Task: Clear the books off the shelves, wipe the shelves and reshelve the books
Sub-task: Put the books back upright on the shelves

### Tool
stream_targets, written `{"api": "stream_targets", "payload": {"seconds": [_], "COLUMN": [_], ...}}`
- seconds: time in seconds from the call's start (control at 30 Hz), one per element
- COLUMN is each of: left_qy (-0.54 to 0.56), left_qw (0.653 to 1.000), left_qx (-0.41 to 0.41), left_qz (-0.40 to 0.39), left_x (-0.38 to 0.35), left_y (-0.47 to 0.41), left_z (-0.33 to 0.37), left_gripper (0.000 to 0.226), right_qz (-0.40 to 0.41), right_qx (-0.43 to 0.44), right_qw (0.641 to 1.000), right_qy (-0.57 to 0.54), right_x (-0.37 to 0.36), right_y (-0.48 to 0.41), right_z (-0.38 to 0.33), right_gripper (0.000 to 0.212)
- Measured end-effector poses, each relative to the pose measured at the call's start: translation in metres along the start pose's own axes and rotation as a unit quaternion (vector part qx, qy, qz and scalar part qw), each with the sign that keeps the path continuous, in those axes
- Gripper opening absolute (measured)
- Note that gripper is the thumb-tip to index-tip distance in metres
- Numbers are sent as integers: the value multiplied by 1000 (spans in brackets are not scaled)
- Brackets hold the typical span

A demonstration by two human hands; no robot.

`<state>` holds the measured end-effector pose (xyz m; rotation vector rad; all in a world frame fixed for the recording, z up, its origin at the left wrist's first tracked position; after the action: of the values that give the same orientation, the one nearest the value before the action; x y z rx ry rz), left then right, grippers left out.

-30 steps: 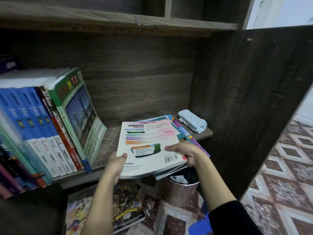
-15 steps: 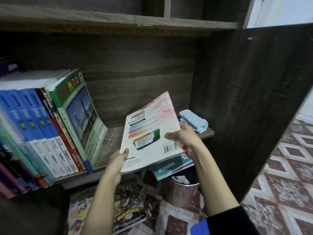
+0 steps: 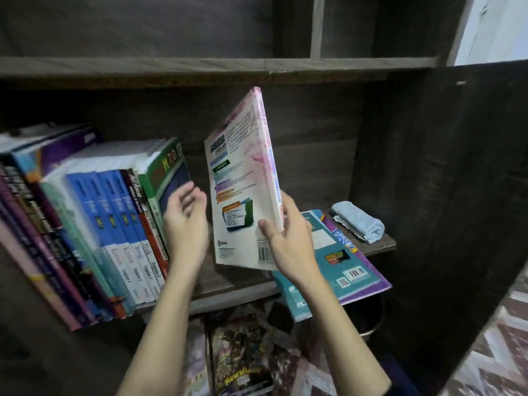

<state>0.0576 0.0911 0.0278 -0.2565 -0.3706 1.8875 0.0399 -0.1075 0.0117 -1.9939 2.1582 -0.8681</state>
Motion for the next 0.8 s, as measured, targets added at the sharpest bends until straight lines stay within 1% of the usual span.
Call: {"api": "stream_targets", "payload": {"seconds": [0.07, 0.1, 0.13, 0.2, 0.27, 0.3, 0.4, 0.47, 0.53, 0.63, 0.73, 0.8], "left_qy": [-34, -67, -123, -280, -402, -438, -476, -493, -523, -567, -591, -599], "left_qw": [997, 991, 980, 936, 891, 877, 863, 850, 828, 796, 779, 776], "left_qx": [-71, -112, -155, -215, -212, -198, -168, -175, -192, -202, -202, -187], "left_qz": [1, 0, -2, -5, 1, 0, -37, -59, -58, -58, -59, -59], "left_x": [8, 12, 14, 14, 17, 18, 20, 20, 24, 29, 34, 41], "left_y": [-13, -18, -21, -20, -22, -23, -22, -18, -15, -9, -2, -3], "left_z": [43, 63, 83, 115, 127, 129, 124, 118, 113, 103, 89, 80], "left_gripper": [34, 38, 44, 60, 73, 76, 70, 68, 67, 69, 74, 77], "right_qz": [-1, 8, 23, 41, 52, 60, 77, 75, 62, 8, -97, -121], "right_qx": [37, 64, 93, 137, 167, 178, 194, 191, 176, 131, 82, 72], "right_qw": [999, 996, 992, 983, 977, 975, 973, 973, 977, 989, 991, 988], "right_qy": [39, 60, 82, 112, 119, 117, 100, 107, 104, 66, 48, 57], "right_x": [-21, -30, -39, -61, -80, -88, -103, -113, -122, -136, -159, -166], "right_y": [5, 9, 13, 21, 27, 31, 38, 39, 39, 35, 32, 33], "right_z": [-7, -13, -18, -29, -36, -37, -31, -25, -19, -6, 3, 7], "right_gripper": [55, 55, 56, 60, 65, 65, 62, 63, 68, 77, 75, 74]}}
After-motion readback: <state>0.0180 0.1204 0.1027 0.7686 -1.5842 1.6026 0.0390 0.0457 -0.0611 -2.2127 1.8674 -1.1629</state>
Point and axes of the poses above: each hand's wrist, its own y-axis away from the middle knuckle, its own x-axis out of the back of the hand, z = x × y, the point moved 9 cm from there along -y, towards the middle knuckle, and after that the axes turned 9 degrees about -z, right-handed, at the moved point
